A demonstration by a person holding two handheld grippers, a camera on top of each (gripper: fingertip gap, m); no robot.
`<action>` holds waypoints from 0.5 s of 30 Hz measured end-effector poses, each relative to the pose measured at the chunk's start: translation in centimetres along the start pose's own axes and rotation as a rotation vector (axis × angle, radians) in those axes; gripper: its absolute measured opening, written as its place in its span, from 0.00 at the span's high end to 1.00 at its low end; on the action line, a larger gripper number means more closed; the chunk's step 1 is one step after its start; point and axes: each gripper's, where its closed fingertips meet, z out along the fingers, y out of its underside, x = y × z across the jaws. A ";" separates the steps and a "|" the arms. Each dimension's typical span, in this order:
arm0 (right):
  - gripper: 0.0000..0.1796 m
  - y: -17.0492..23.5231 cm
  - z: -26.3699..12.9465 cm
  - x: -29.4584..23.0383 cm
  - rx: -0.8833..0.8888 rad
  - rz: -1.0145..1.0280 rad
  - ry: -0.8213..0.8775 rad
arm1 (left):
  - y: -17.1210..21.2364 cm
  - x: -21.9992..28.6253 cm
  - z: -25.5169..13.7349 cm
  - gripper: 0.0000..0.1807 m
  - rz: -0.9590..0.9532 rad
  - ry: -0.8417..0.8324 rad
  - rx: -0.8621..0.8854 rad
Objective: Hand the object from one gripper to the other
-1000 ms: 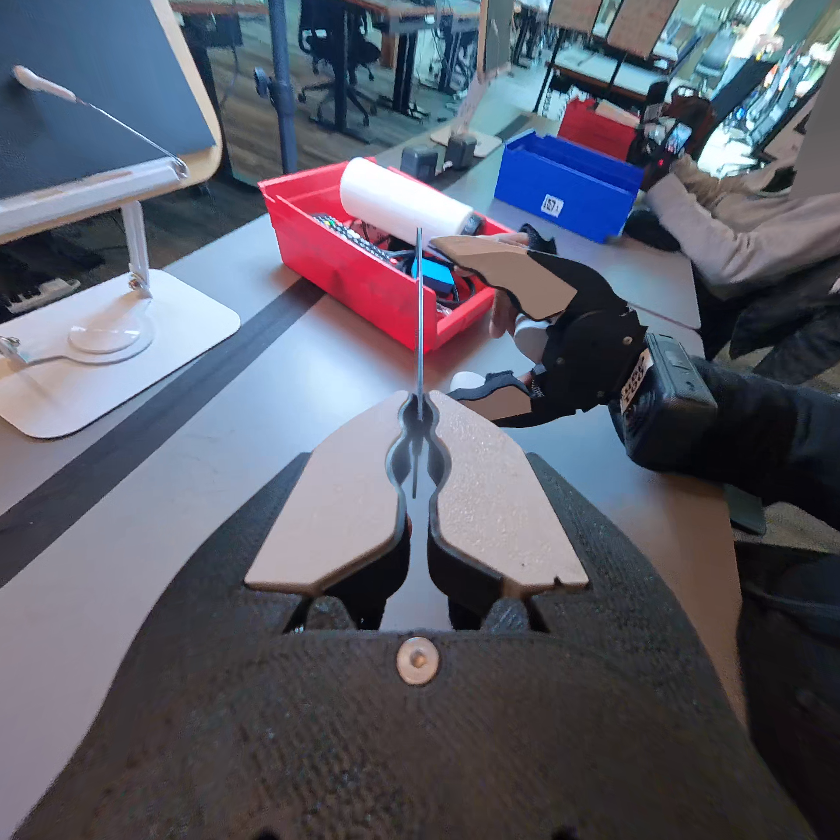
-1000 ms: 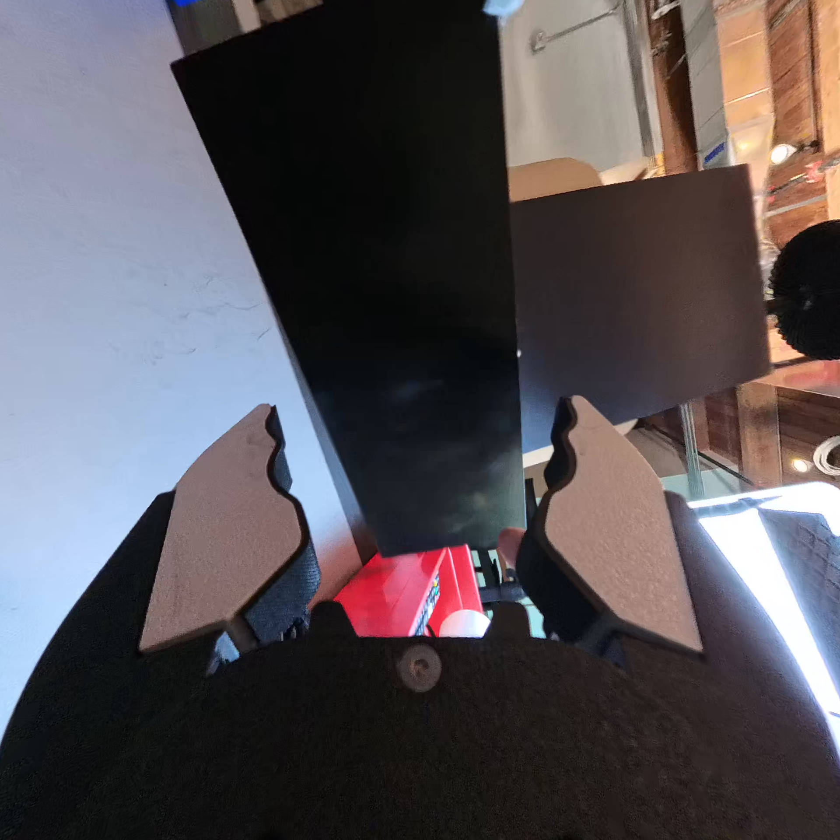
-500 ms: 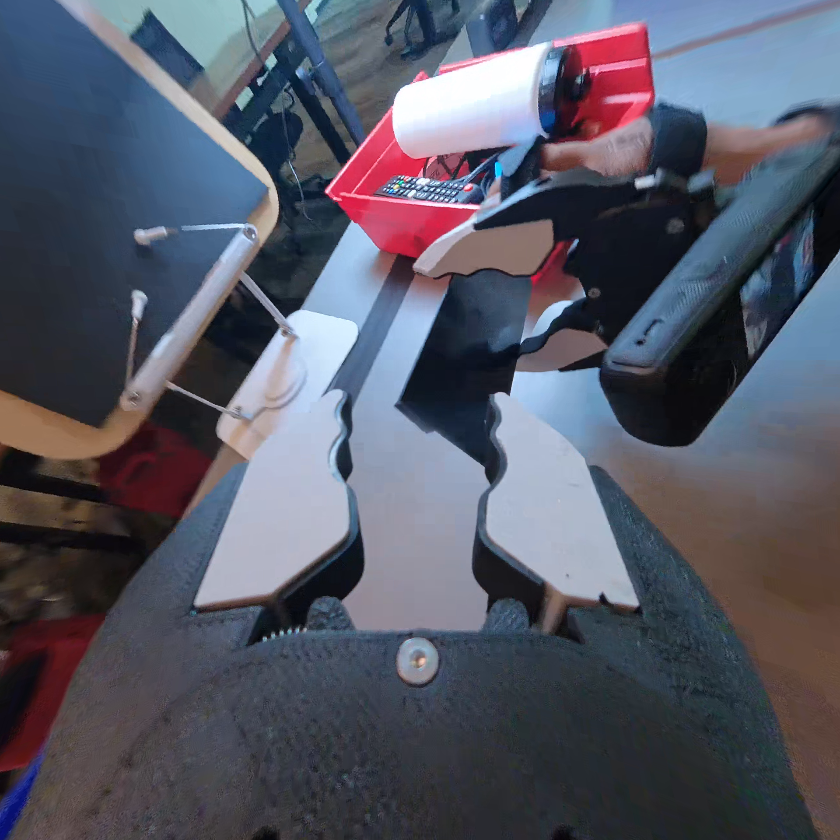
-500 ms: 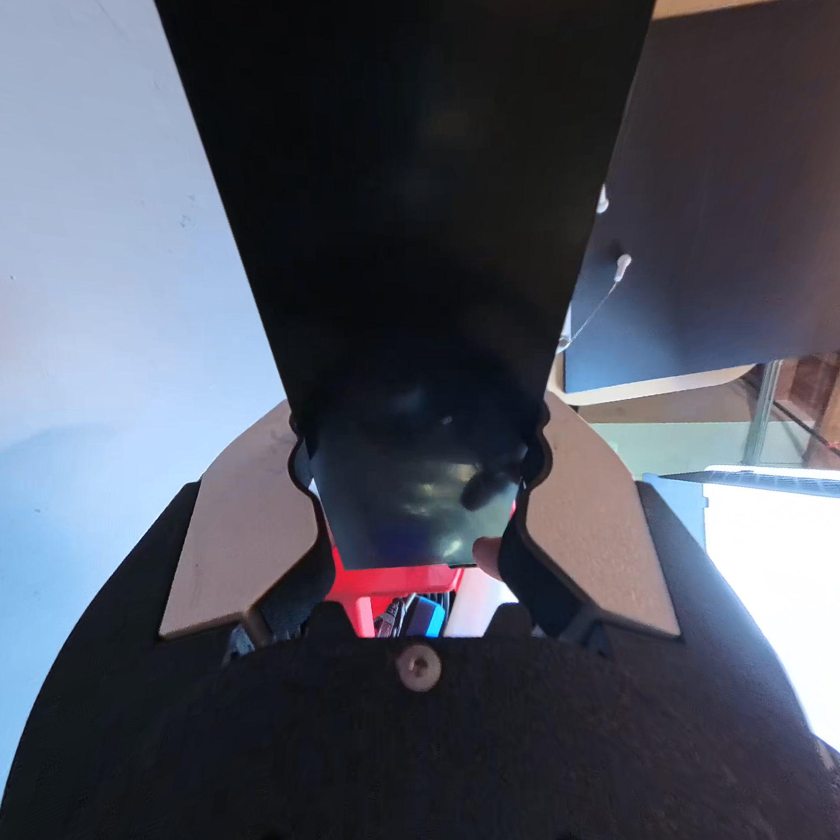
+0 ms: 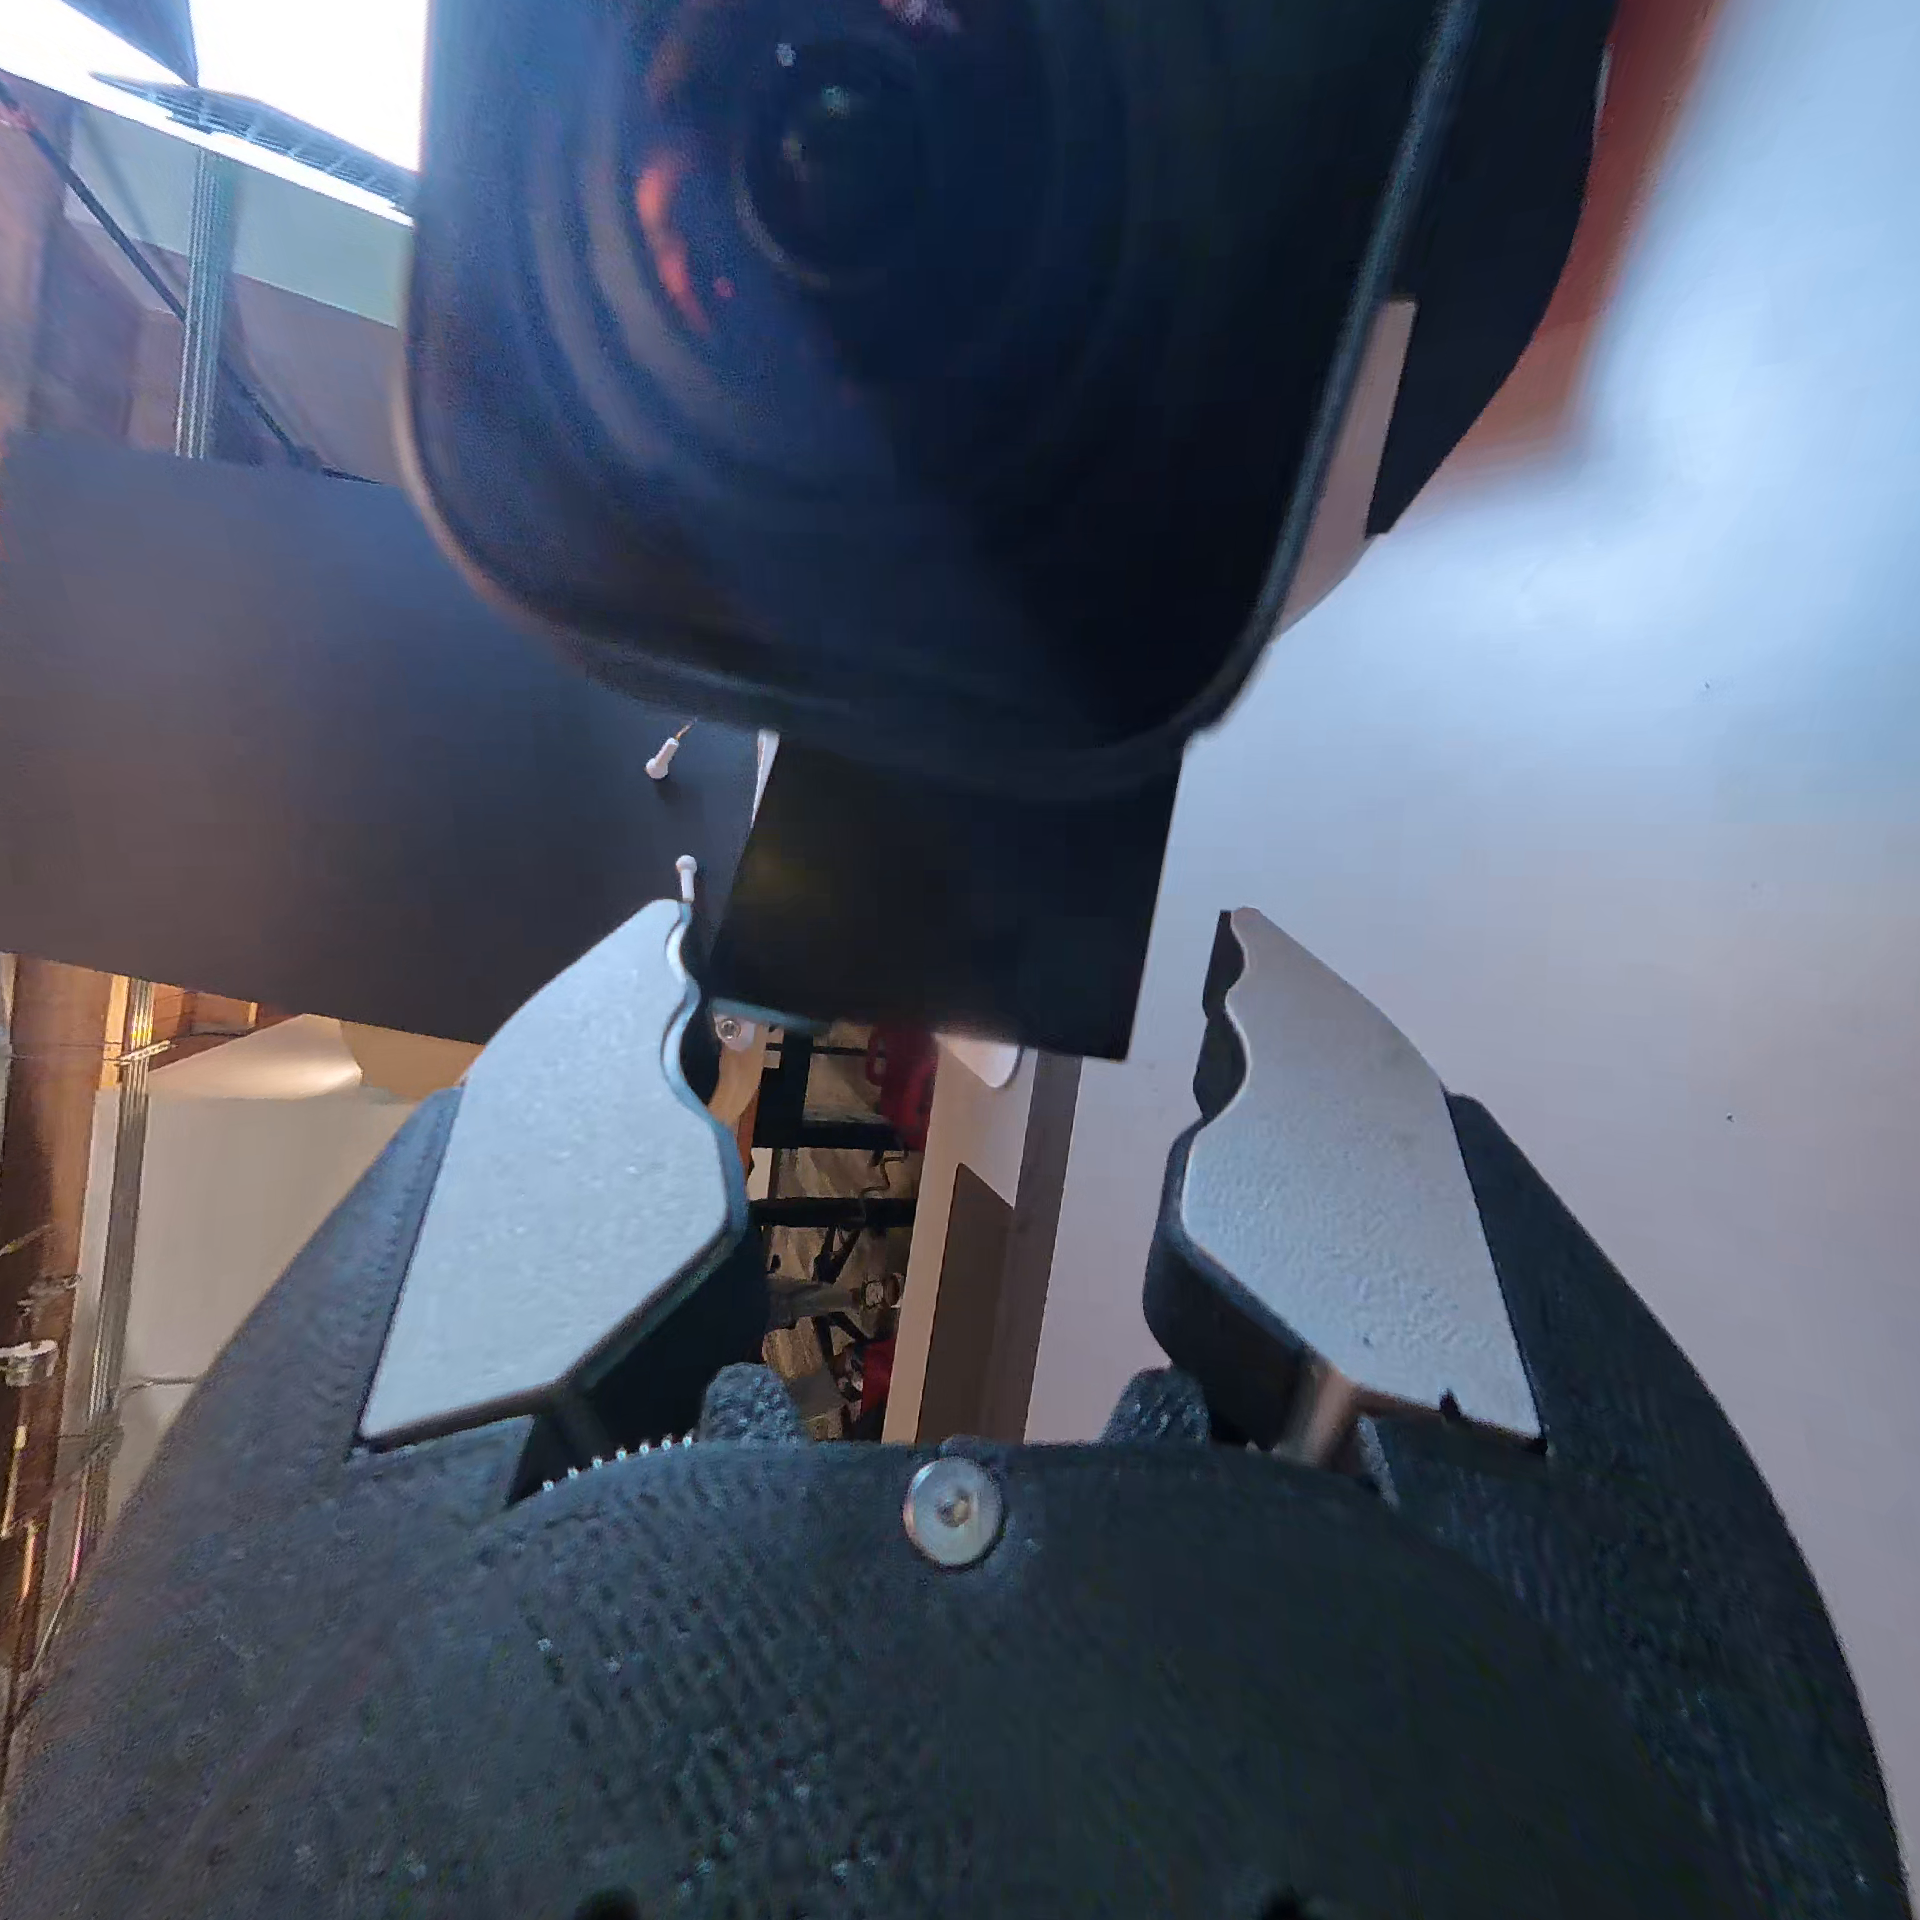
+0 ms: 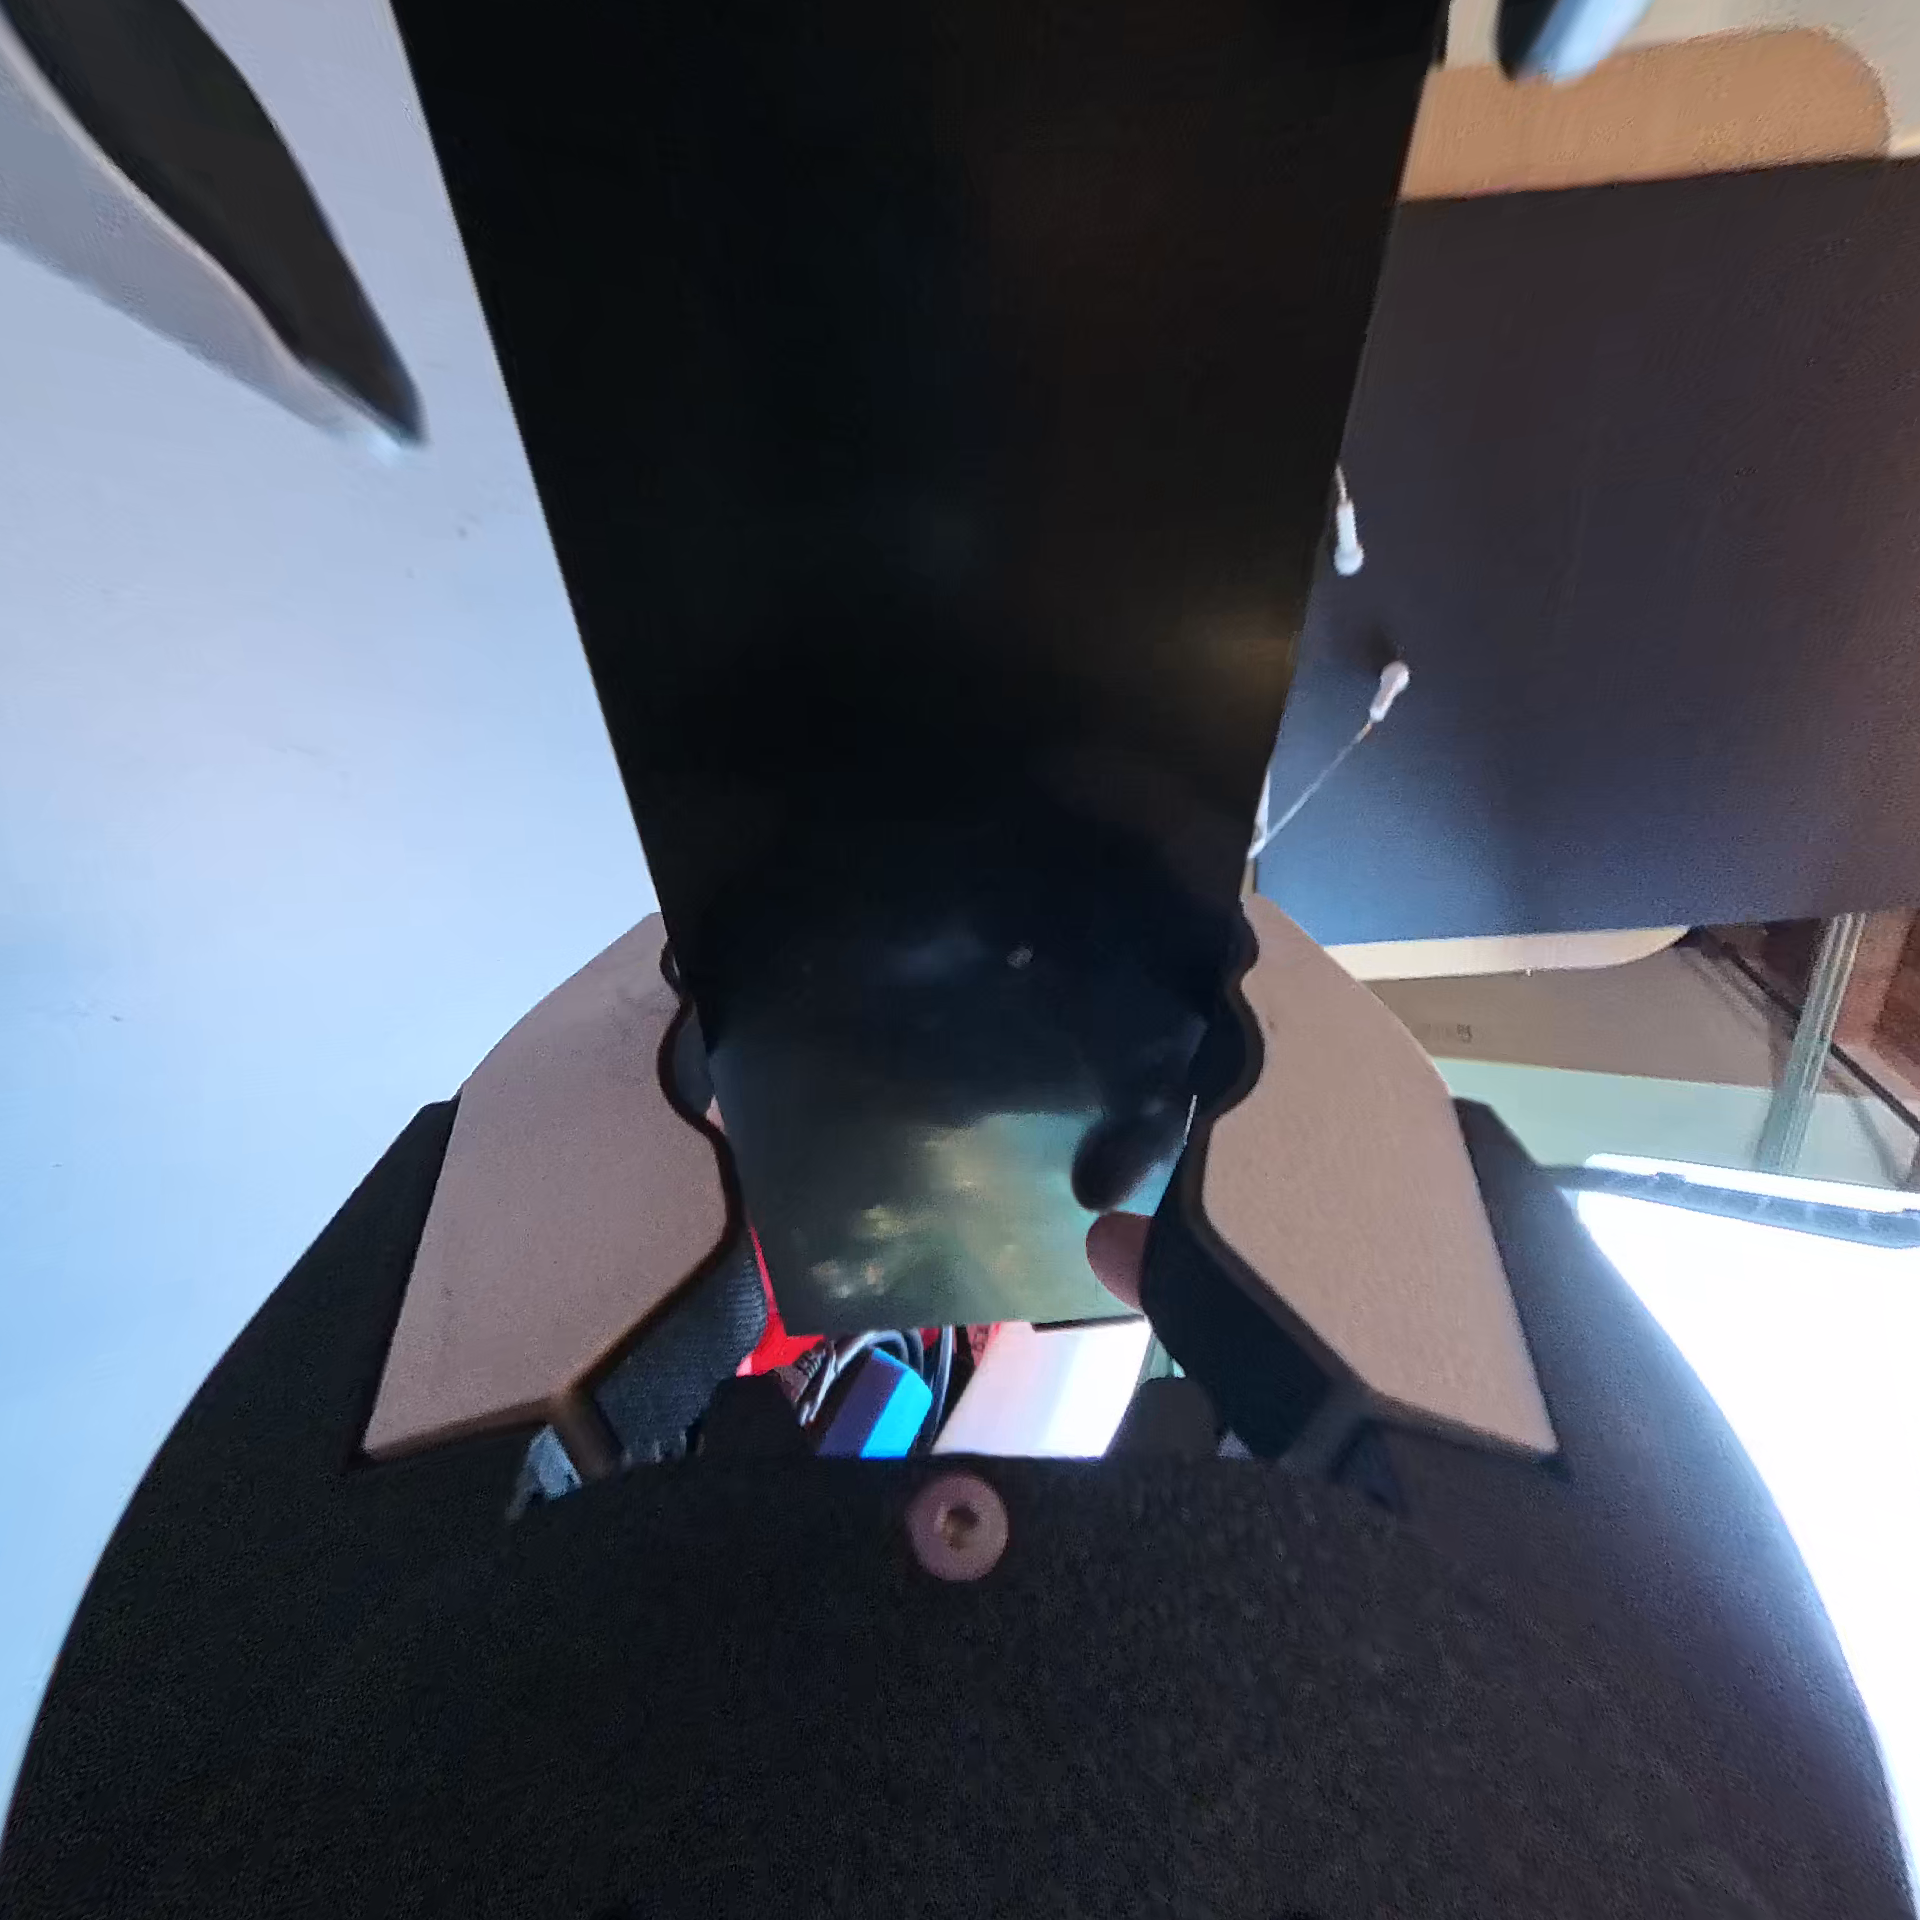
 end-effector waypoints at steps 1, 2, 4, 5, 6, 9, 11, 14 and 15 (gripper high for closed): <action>0.48 -0.5 -0.2 -0.3 0.022 -0.005 -0.008 | -0.1 0.0 0.0 0.48 -0.001 -0.007 0.006; 0.48 -1.0 -0.4 -0.4 0.043 -0.003 -0.014 | -0.1 0.0 0.0 0.49 -0.002 -0.010 0.012; 0.48 -1.4 -0.8 -0.6 0.063 0.016 -0.020 | 0.2 0.0 -0.2 0.48 -0.015 -0.015 0.005; 0.48 -1.5 -0.9 -0.7 0.070 0.028 -0.029 | 0.4 -0.1 -0.3 0.48 -0.032 -0.019 0.012; 0.48 -1.5 -0.9 -0.7 0.077 0.032 -0.030 | 0.4 -0.2 -0.5 0.48 -0.060 -0.019 0.028; 0.48 -1.8 -0.8 -1.1 0.084 0.040 -0.028 | 0.7 -0.1 -0.8 0.49 -0.077 -0.025 0.038; 0.48 -2.0 -0.8 -1.4 0.096 0.036 -0.029 | 0.8 0.2 -0.8 0.49 -0.052 -0.023 0.037; 0.49 -2.1 -0.8 -1.6 0.096 0.007 -0.016 | 1.3 0.6 -0.7 0.49 -0.001 -0.011 0.005; 0.48 -2.1 -0.8 -1.6 0.099 -0.002 -0.007 | 1.5 0.7 -0.6 0.49 0.014 -0.009 -0.005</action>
